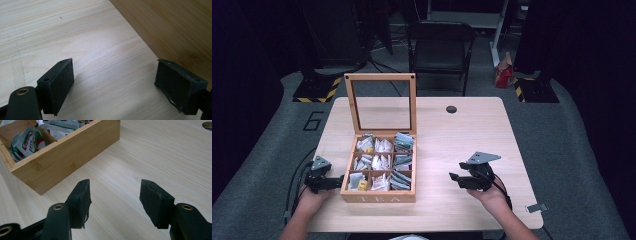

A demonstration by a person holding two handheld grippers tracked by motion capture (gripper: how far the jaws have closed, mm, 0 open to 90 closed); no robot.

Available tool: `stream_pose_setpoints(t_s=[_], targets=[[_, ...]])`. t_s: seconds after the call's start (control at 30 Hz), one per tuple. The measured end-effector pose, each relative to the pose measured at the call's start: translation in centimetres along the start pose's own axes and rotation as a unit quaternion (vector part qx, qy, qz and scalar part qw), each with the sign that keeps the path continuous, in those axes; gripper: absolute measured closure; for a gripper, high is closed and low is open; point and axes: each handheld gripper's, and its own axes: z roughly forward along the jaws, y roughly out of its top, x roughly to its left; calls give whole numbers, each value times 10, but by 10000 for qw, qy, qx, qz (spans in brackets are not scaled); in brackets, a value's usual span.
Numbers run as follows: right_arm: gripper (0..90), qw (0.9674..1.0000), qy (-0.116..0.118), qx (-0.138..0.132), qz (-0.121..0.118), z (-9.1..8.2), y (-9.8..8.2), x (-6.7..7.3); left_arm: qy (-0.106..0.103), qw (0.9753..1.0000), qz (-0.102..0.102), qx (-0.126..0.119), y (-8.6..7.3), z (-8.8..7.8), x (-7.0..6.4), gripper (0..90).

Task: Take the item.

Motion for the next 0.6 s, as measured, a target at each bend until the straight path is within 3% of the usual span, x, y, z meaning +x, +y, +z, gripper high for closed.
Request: stream_pose_setpoints(t_s=[0.6], targets=[[406, 9994, 288, -35, -168, -10, 29, 13, -17, 10000, -27, 4, 0, 0, 0, 151]])
